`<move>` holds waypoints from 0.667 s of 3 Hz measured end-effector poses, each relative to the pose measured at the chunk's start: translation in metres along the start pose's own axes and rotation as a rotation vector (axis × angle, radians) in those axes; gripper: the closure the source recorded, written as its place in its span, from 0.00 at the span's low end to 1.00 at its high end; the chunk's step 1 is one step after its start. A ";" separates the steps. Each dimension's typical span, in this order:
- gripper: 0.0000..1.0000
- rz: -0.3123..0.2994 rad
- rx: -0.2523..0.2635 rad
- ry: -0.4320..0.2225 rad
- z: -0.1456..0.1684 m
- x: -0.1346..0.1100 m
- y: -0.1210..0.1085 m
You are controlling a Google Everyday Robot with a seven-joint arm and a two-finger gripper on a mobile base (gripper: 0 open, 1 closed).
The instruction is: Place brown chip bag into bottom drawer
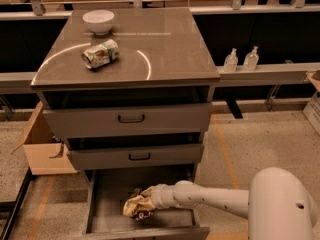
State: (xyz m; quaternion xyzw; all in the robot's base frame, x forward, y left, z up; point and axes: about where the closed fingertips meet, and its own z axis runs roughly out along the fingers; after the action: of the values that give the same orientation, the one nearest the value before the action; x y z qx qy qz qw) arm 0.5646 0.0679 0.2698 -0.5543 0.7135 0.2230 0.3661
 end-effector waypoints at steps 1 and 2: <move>0.04 0.033 -0.024 0.006 0.015 0.008 0.006; 0.08 0.112 -0.001 0.009 0.002 0.020 0.009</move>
Offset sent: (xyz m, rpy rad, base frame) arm -0.0268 -0.0408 -0.0192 0.0434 0.1453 -0.1806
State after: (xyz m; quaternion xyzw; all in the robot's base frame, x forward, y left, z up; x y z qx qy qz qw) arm 0.5538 0.0595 0.2525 -0.5144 0.7450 0.2410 0.3497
